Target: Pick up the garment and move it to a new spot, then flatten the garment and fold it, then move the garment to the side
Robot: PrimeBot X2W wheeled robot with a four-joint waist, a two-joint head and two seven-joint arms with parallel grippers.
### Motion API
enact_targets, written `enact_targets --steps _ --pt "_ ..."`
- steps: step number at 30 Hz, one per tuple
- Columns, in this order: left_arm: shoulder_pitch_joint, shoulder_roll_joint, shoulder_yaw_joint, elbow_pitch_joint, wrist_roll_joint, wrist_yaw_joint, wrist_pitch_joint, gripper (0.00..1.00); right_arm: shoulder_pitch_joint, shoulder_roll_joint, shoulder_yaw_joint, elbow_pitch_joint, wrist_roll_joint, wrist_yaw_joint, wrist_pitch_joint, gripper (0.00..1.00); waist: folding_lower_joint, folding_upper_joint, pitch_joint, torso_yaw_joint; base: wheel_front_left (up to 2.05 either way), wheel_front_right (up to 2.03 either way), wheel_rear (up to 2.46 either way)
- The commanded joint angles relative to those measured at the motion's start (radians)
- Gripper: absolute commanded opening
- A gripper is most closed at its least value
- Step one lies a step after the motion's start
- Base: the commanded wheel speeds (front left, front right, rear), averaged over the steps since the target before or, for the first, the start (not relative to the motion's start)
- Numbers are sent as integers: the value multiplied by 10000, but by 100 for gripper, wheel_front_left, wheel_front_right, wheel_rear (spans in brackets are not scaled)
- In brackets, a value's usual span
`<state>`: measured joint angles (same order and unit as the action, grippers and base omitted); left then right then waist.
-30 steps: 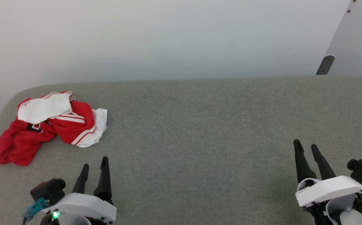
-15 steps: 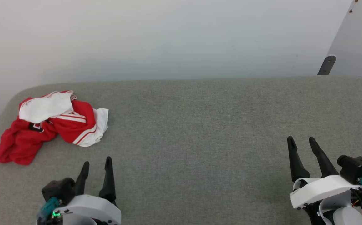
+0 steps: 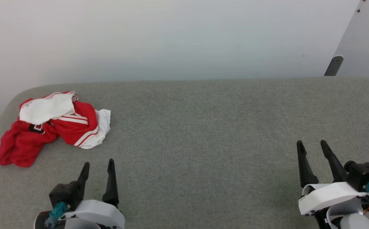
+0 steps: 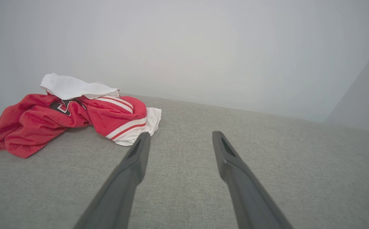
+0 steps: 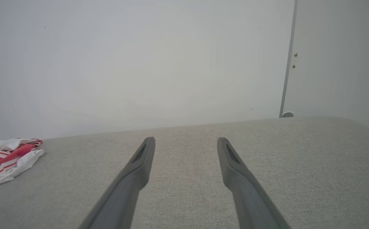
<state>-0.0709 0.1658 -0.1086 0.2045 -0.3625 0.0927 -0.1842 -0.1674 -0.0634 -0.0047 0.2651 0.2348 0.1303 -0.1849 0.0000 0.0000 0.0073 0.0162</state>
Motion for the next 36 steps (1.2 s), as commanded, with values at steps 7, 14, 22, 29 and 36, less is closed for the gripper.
enact_targets --steps 7,14,22,29,36 --pt "-51 108 -15 -36 701 95 -215 100 78 63 -133 -48 -754 6 -209 100 0 0 16 19 0 0 0" --pt "22 24 12 -20 1103 13 -366 100 82 107 -220 -69 -1185 6 -357 100 0 0 1 45 0 0 0" --pt "69 -144 309 -63 1322 -156 -522 100 90 137 -485 -72 -1225 5 -516 100 0 0 -13 74 0 0 0" --pt "106 -311 620 -84 1576 -365 -653 100 137 136 -559 -37 -1102 5 -646 100 0 0 -22 107 0 0 0" --pt "112 -423 742 169 2023 -568 -772 100 166 135 -610 -24 -1468 6 -765 100 0 0 -3 90 0 0 0"
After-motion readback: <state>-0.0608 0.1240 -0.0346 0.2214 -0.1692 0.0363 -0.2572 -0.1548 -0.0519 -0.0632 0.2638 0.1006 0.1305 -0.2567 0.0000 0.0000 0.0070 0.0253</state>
